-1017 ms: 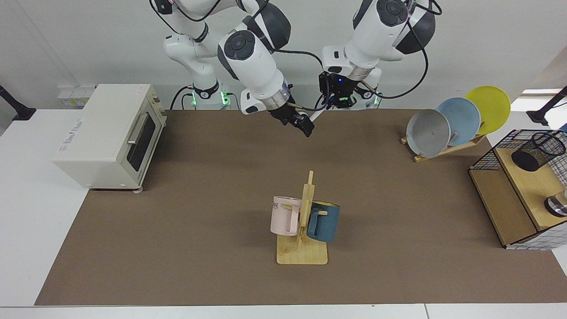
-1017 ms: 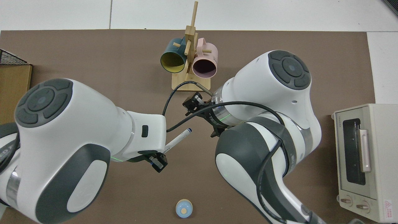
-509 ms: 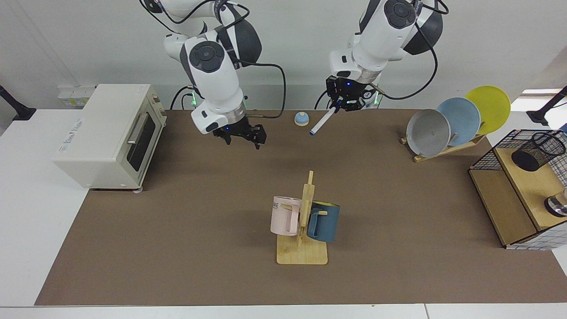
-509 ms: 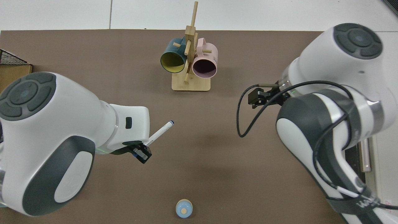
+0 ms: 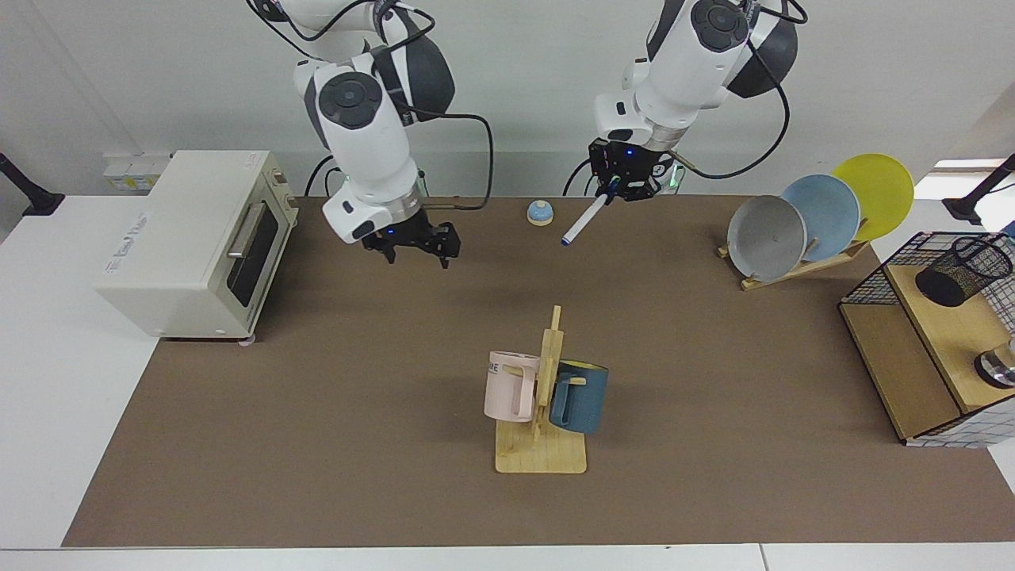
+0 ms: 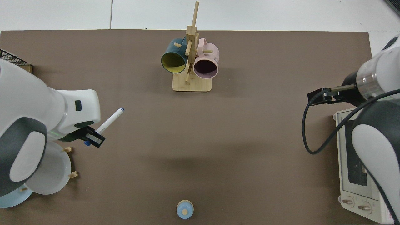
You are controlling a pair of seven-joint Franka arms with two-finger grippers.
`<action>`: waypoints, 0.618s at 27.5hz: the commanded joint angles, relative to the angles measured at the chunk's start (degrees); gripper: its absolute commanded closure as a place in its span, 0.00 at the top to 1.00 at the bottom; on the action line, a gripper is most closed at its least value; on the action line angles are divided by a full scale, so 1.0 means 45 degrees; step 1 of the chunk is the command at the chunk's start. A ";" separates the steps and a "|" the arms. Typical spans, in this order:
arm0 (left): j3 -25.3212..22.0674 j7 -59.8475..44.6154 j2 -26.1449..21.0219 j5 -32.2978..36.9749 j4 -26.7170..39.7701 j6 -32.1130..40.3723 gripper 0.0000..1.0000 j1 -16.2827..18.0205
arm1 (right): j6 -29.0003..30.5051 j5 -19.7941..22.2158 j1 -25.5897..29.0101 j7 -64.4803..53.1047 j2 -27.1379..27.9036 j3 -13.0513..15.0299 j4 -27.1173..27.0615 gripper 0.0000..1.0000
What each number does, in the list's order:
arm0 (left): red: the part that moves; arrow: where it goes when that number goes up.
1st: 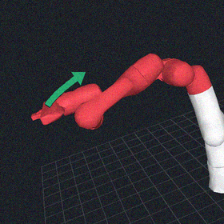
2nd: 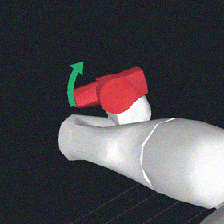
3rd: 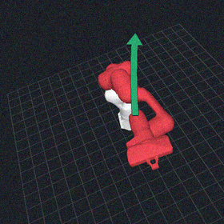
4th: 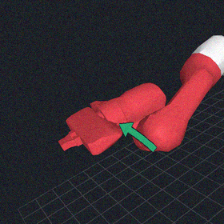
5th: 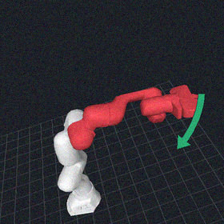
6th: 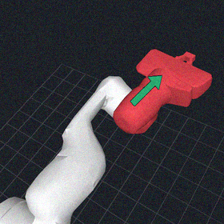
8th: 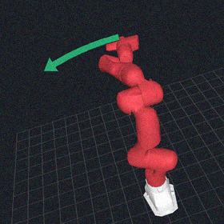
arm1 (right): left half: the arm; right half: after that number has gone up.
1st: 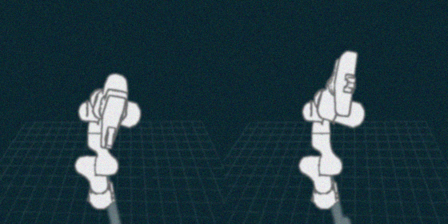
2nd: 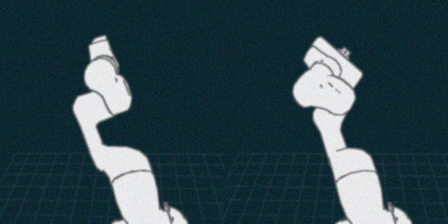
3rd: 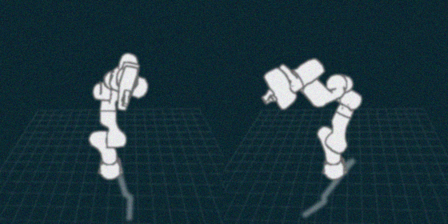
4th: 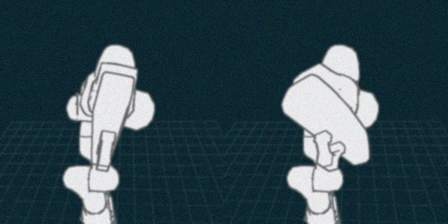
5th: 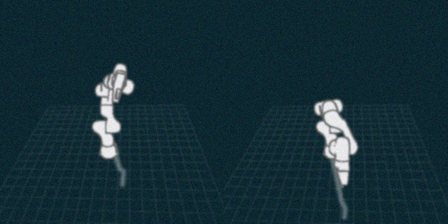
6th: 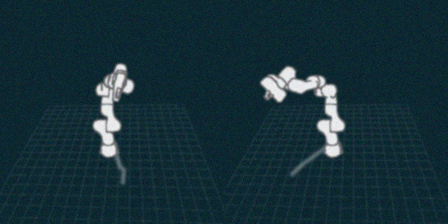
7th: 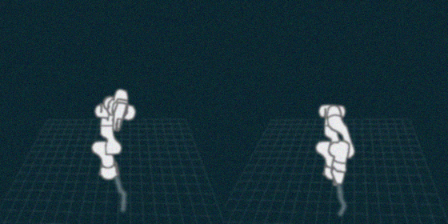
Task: Put markers into pen holder
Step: 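Carry the marker outward with the left gripper while the right gripper withdraws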
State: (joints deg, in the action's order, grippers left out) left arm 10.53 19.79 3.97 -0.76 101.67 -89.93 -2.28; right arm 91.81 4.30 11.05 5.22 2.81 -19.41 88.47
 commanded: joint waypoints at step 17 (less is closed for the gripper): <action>-0.0172 0.6127 -0.0159 0.6044 -0.1032 0.0552 0.00 0.2497 | -0.0206 -0.0038 0.0729 -0.0437 -0.0389 -0.0178 0.0301 1.00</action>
State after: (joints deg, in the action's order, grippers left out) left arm 9.06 42.93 3.92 20.27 98.23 -87.57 8.21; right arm 91.30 4.51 13.48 4.79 2.34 -19.45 88.63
